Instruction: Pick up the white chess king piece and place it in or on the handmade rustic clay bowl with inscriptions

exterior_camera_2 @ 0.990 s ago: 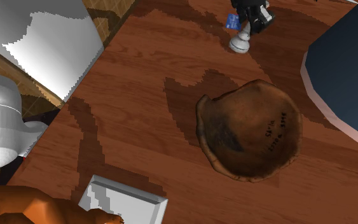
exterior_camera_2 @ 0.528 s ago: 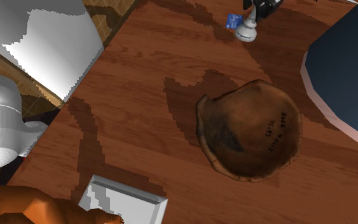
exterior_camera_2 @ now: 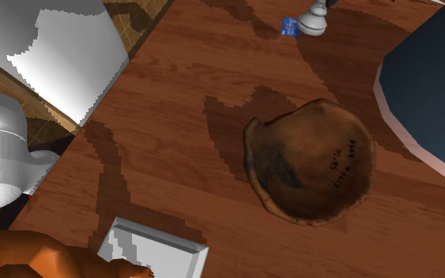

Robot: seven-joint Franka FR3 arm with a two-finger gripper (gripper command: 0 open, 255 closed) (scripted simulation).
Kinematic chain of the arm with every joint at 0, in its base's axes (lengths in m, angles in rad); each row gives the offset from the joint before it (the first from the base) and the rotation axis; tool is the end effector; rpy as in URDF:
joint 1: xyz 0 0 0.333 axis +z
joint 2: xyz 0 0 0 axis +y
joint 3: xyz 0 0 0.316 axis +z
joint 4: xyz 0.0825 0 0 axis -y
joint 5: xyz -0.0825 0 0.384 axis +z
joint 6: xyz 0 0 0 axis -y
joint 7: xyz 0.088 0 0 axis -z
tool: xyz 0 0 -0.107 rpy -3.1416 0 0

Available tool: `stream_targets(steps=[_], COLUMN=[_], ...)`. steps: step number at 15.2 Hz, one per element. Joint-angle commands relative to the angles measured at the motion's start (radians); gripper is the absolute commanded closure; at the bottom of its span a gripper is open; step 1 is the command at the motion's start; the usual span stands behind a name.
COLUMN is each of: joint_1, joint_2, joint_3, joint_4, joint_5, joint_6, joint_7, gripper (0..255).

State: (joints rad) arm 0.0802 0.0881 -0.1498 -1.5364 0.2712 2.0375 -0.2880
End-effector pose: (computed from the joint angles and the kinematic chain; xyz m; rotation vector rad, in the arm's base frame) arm 0.6210 -0.0238 0.6420 -2.8859 -0.2172 -0.6636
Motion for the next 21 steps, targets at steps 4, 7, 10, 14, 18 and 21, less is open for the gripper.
stream_targets(steps=[4, 7, 10, 14, 18, 21], joint_1=[-0.004, -0.007, -0.010, -0.015, -0.056, -0.086], joint_2=[0.019, 0.035, 0.054, 0.079, -0.016, -0.073], joint_3=[-0.003, -0.004, -0.006, -0.008, -0.037, -0.064], joint_4=[0.096, 0.157, 0.224, 0.303, 0.179, 0.110], joint_5=[-0.003, -0.004, -0.003, -0.001, 0.018, 0.031], joint_6=[-0.076, -0.122, -0.169, -0.223, -0.213, -0.217], joint_7=[0.016, 0.024, 0.033, 0.043, -0.038, -0.100], gripper=[255, 255, 255, 255, 255, 255])
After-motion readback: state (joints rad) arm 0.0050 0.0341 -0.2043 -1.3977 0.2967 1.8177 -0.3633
